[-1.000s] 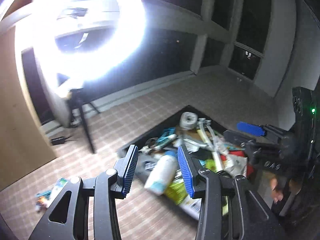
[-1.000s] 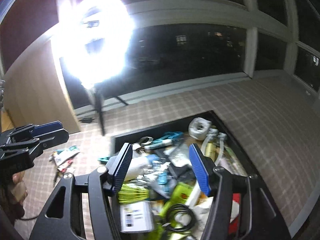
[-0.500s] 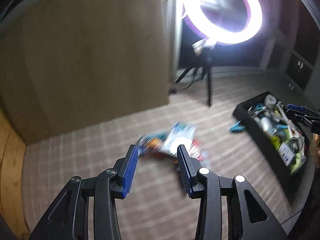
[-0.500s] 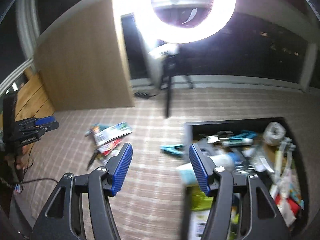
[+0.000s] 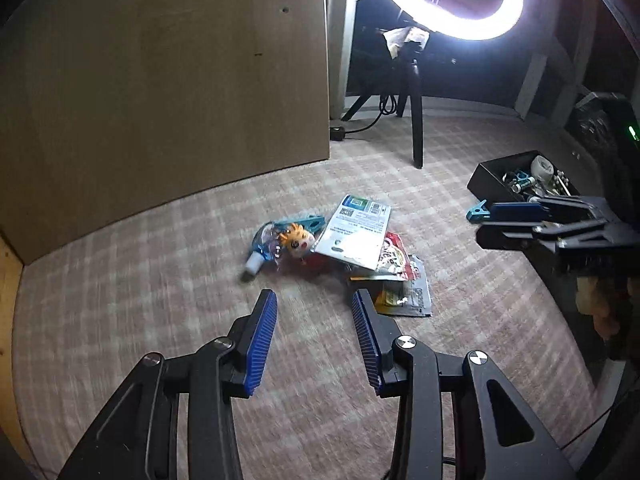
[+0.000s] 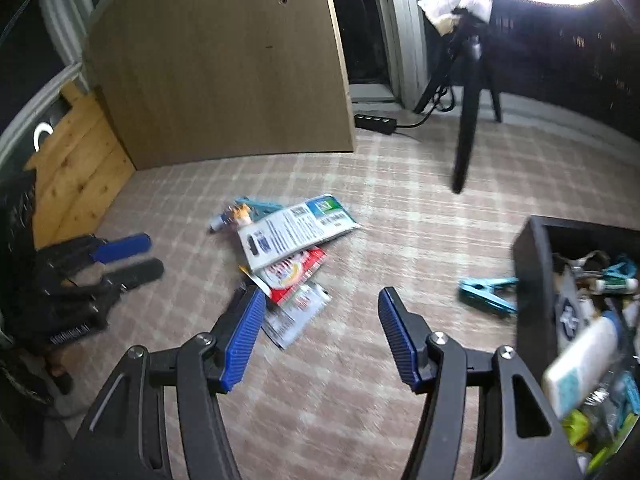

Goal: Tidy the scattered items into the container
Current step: 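Move both grippers back from the tray to the item pile, then grasp white card package with right gripper while left gripper grasps small blue bottle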

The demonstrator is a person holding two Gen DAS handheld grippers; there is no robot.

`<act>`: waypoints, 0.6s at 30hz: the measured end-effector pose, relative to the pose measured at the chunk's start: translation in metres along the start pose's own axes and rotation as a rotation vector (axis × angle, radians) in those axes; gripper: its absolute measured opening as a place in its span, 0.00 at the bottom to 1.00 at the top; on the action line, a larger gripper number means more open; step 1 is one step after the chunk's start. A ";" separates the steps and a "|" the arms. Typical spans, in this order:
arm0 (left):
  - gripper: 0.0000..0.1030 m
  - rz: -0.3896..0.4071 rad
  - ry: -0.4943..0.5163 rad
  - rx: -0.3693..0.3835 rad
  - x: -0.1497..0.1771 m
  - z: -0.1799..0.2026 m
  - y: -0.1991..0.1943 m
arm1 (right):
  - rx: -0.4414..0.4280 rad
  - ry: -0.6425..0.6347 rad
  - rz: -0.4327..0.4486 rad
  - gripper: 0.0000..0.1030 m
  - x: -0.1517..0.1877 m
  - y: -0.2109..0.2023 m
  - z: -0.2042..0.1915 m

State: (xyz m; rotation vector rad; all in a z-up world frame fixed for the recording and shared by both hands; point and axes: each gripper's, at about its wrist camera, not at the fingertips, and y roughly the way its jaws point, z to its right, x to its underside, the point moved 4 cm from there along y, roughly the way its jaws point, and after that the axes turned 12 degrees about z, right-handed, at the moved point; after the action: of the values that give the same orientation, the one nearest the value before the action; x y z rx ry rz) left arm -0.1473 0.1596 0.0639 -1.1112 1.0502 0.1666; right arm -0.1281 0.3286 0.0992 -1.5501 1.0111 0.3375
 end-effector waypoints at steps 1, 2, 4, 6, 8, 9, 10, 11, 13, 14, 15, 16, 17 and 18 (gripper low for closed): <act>0.36 -0.007 0.015 -0.004 0.000 -0.003 0.004 | -0.007 0.021 -0.018 0.56 -0.003 0.006 0.001; 0.36 -0.012 0.031 -0.005 0.001 -0.005 0.007 | -0.004 0.040 -0.036 0.56 -0.007 0.012 0.002; 0.36 -0.021 0.065 0.022 0.002 -0.011 0.014 | 0.005 0.104 -0.075 0.56 -0.013 0.028 0.005; 0.36 -0.040 0.092 0.037 0.004 -0.018 0.023 | 0.004 0.181 -0.119 0.56 -0.018 0.045 0.009; 0.36 -0.057 0.117 0.053 0.005 -0.024 0.032 | 0.020 0.242 -0.166 0.56 -0.022 0.062 0.013; 0.36 -0.064 0.126 0.066 0.005 -0.027 0.037 | 0.038 0.276 -0.191 0.56 -0.024 0.072 0.015; 0.36 -0.067 0.133 0.080 0.005 -0.030 0.041 | 0.052 0.291 -0.207 0.56 -0.026 0.079 0.015; 0.36 -0.068 0.138 0.090 0.006 -0.031 0.045 | 0.076 0.298 -0.223 0.56 -0.028 0.087 0.015; 0.36 -0.068 0.150 0.106 0.006 -0.036 0.053 | 0.111 0.287 -0.243 0.56 -0.031 0.099 0.011; 0.35 -0.073 0.152 0.116 0.007 -0.038 0.057 | 0.127 0.281 -0.254 0.56 -0.032 0.104 0.010; 0.35 -0.078 0.153 0.129 0.008 -0.041 0.061 | 0.151 0.278 -0.269 0.56 -0.033 0.110 0.008; 0.34 -0.084 0.157 0.141 0.009 -0.043 0.065 | 0.170 0.279 -0.283 0.56 -0.034 0.116 0.006; 0.33 -0.090 0.165 0.146 0.011 -0.045 0.069 | 0.178 0.278 -0.292 0.56 -0.034 0.120 0.004; 0.32 -0.095 0.178 0.152 0.012 -0.046 0.073 | 0.198 0.276 -0.308 0.56 -0.034 0.125 0.003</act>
State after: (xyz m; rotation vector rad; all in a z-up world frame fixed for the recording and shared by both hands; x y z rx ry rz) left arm -0.2112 0.1542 0.0055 -1.0492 1.1454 -0.0885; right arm -0.2402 0.3540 0.0399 -1.5673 0.9636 -0.1917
